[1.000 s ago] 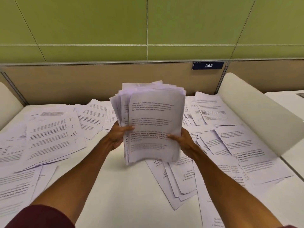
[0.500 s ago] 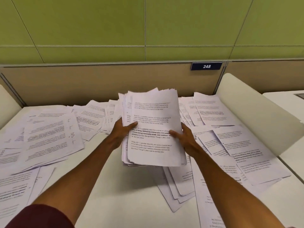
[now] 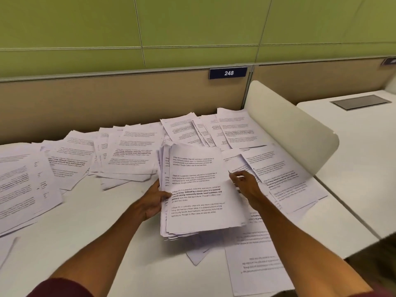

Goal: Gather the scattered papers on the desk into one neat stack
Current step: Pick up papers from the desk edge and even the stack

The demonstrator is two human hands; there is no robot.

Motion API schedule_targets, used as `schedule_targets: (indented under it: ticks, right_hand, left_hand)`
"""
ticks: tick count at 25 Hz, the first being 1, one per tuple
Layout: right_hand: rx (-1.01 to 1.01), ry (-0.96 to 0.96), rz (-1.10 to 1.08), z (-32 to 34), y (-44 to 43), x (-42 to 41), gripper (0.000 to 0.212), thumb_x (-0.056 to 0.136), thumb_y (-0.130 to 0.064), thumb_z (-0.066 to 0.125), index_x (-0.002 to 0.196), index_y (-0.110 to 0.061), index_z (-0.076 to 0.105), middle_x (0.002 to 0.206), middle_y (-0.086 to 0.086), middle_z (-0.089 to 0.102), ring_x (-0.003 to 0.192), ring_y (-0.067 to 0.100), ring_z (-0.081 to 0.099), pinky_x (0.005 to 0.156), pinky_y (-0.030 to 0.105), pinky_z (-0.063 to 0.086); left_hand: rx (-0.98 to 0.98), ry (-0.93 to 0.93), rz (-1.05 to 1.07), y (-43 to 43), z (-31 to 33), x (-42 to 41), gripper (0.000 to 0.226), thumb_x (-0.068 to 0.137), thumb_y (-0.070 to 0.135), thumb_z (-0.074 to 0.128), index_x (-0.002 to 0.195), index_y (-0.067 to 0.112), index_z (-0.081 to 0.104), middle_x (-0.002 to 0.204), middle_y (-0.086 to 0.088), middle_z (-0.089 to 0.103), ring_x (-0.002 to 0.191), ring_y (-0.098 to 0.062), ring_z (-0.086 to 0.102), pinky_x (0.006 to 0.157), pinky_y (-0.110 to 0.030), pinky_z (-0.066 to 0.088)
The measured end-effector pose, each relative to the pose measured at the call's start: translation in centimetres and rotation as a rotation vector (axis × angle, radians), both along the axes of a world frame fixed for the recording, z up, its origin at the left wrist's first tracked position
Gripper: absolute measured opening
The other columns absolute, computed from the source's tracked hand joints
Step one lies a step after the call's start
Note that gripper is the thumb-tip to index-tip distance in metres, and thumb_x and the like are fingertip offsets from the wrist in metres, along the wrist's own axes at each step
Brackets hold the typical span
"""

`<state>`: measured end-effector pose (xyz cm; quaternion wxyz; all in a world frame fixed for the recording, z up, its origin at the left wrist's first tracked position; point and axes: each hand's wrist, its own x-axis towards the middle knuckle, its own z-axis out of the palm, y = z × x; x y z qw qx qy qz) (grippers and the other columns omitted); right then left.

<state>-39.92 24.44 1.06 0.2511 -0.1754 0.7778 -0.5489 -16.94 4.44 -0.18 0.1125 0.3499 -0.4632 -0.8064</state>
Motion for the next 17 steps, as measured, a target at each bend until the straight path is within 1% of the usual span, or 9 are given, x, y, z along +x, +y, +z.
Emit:
schedule_targets:
  ticks: [2,4,6,8,10,12,14,15,17]
  right_hand:
    - [0.203,0.202,-0.08,-0.3,3.0,-2.3,0.036,0.093,-0.03,0.064,0.119,-0.006,0.06,0.115,0.013,0.067,0.11,0.032,0.062,0.09,0.038,0.05]
    - [0.561,0.346,0.023,-1.0,5.9,-3.9,0.05,0.097,-0.036,0.056,0.136,-0.006,0.05,0.138,0.016,0.054,0.128,0.034,0.049,0.108,0.042,0.039]
    - [0.779,0.418,0.175,-1.7,7.7,-4.2,0.054,0.097,-0.045,0.05,0.138,-0.009,0.047,0.144,0.014,0.047,0.133,0.033,0.043,0.109,0.045,0.038]
    - [0.778,0.463,0.199,-2.0,7.8,-4.0,0.051,0.096,-0.049,0.05,0.132,-0.013,0.054,0.138,0.009,0.053,0.128,0.031,0.046,0.105,0.044,0.042]
    - [0.625,0.477,0.126,-1.8,7.5,-3.9,0.04,0.096,-0.045,0.052,0.122,-0.016,0.061,0.126,0.007,0.064,0.118,0.029,0.055,0.099,0.042,0.045]
    - [0.516,0.473,-0.007,-1.4,8.0,-5.0,0.031,0.098,-0.038,0.05,0.114,-0.016,0.065,0.118,0.007,0.068,0.113,0.029,0.06,0.098,0.042,0.045]
    - [0.57,0.442,-0.104,-1.3,9.5,-6.7,0.033,0.099,-0.037,0.048,0.121,-0.018,0.063,0.128,0.008,0.063,0.124,0.031,0.052,0.104,0.046,0.039]
    - [0.651,0.426,-0.102,-1.5,10.3,-7.4,0.036,0.098,-0.038,0.05,0.126,-0.018,0.059,0.132,0.01,0.058,0.128,0.032,0.047,0.104,0.047,0.037]
    - [0.823,0.408,-0.043,-2.0,11.2,-8.4,0.046,0.092,-0.04,0.058,0.132,-0.018,0.053,0.133,0.013,0.052,0.128,0.035,0.044,0.101,0.047,0.039]
  left_hand:
    - [-0.003,-0.029,-0.032,1.2,-0.3,-1.7,0.072,0.087,-0.026,0.039,0.145,0.016,0.038,0.138,-0.019,0.053,0.115,-0.042,0.056,0.096,-0.058,0.044]
    - [-0.009,-0.076,-0.045,2.2,-0.5,-2.9,0.07,0.087,-0.025,0.042,0.145,0.015,0.038,0.137,-0.021,0.053,0.119,-0.045,0.054,0.095,-0.06,0.044]
    - [-0.004,-0.112,-0.048,2.9,-0.8,-3.8,0.068,0.087,-0.023,0.046,0.144,0.013,0.039,0.136,-0.023,0.054,0.119,-0.045,0.054,0.094,-0.06,0.045]
    - [-0.002,-0.123,-0.071,2.8,-0.7,-4.5,0.059,0.089,-0.014,0.052,0.142,0.011,0.042,0.132,-0.023,0.057,0.115,-0.044,0.057,0.093,-0.059,0.047]
    - [0.01,-0.132,-0.078,2.3,-0.4,-5.0,0.045,0.095,0.004,0.054,0.139,0.01,0.046,0.13,-0.021,0.059,0.112,-0.04,0.06,0.089,-0.056,0.05]
    - [-0.014,-0.18,-0.057,1.4,-0.5,-5.2,0.041,0.098,0.008,0.05,0.138,0.011,0.048,0.128,-0.02,0.06,0.105,-0.037,0.062,0.083,-0.053,0.054]
    - [-0.057,-0.231,-0.039,0.7,-0.9,-5.2,0.042,0.097,0.003,0.049,0.138,0.012,0.047,0.122,-0.019,0.063,0.095,-0.033,0.065,0.075,-0.05,0.058]
    - [-0.036,-0.232,-0.054,0.4,-1.1,-5.1,0.038,0.099,0.01,0.048,0.137,0.013,0.048,0.118,-0.017,0.066,0.094,-0.031,0.066,0.074,-0.05,0.059]
    - [0.117,-0.19,-0.077,0.1,-1.3,-4.9,0.045,0.098,0.047,0.04,0.126,0.016,0.057,0.112,-0.012,0.07,0.099,-0.033,0.065,0.078,-0.049,0.055]
